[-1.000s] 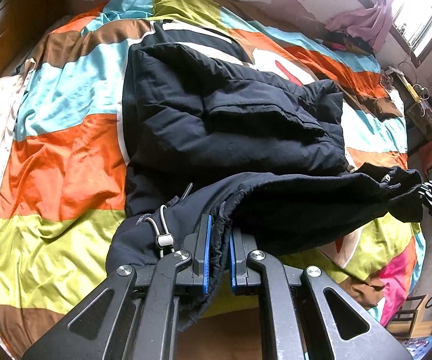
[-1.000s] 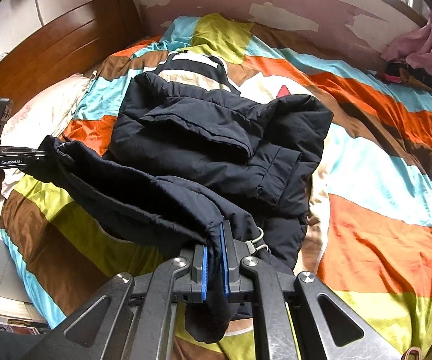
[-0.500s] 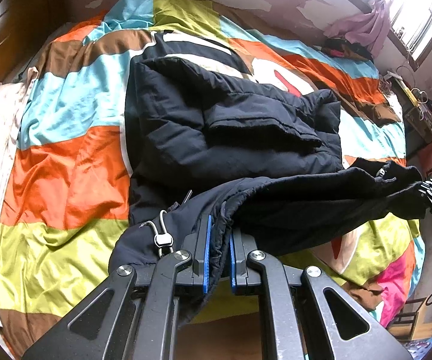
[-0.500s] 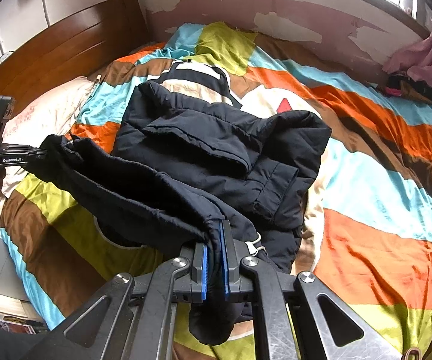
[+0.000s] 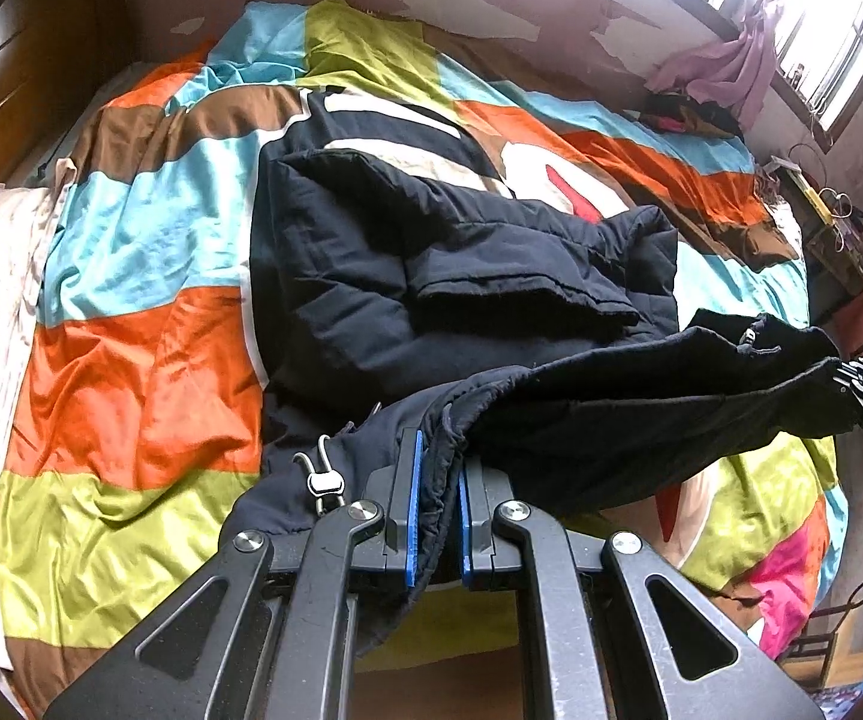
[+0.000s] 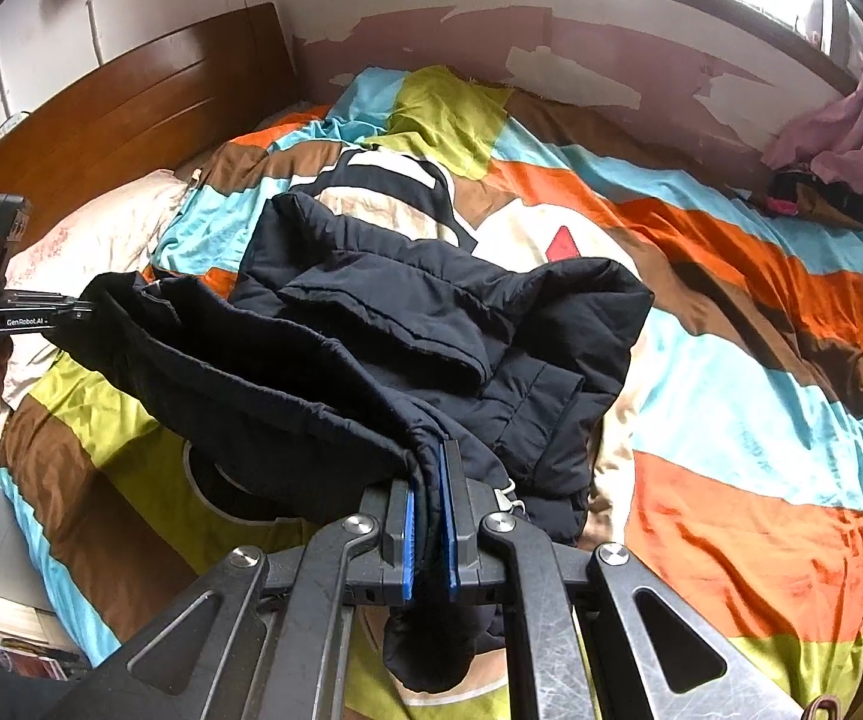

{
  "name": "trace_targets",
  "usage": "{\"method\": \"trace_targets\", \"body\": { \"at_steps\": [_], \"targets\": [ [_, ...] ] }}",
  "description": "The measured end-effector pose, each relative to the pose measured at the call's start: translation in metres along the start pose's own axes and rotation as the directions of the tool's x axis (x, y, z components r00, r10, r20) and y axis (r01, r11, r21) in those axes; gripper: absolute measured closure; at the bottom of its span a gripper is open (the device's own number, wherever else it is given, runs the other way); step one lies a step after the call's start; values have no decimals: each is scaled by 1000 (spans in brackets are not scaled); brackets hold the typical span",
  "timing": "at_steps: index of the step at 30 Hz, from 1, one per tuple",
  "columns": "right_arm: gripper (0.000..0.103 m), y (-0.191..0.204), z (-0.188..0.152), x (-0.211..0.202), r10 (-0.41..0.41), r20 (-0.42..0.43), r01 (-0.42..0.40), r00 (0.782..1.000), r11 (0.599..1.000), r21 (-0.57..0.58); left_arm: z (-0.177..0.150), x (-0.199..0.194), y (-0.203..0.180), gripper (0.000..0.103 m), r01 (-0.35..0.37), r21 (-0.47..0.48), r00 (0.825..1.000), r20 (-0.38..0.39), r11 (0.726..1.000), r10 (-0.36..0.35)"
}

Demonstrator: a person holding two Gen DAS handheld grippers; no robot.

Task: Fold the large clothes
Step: 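Fold the held hem over the jacket body toward the collar with both tools, then lower the folded hem onto the collar end with both tools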

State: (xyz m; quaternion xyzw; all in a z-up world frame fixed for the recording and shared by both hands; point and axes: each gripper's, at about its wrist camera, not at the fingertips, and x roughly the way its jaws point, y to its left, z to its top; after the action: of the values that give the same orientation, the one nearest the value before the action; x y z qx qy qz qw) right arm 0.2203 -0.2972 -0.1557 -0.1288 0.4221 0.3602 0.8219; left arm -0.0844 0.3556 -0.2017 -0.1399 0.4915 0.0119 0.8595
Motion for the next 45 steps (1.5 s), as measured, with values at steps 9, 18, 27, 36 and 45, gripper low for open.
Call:
{"method": "trace_targets", "body": {
  "at_steps": [9,18,27,36,45],
  "targets": [
    [96,-4,15,1,-13,25,14,1000,1000,-17,14,-1,2,95,-1,5,1000,20,1000,1],
    [96,-10,32,5,-38,52,40,998,999,-32,32,-2,4,96,17,-7,999,47,1000,-17],
    [96,-16,49,9,-62,75,65,995,997,-38,51,-1,7,96,17,-6,996,84,1000,-16],
    [96,-26,68,19,-82,86,86,993,995,-43,70,10,11,96,29,-5,996,80,1000,-29],
    [98,-41,75,51,-72,36,73,997,997,-4,83,43,18,96,39,-5,999,31,999,-39]
  ]
}}
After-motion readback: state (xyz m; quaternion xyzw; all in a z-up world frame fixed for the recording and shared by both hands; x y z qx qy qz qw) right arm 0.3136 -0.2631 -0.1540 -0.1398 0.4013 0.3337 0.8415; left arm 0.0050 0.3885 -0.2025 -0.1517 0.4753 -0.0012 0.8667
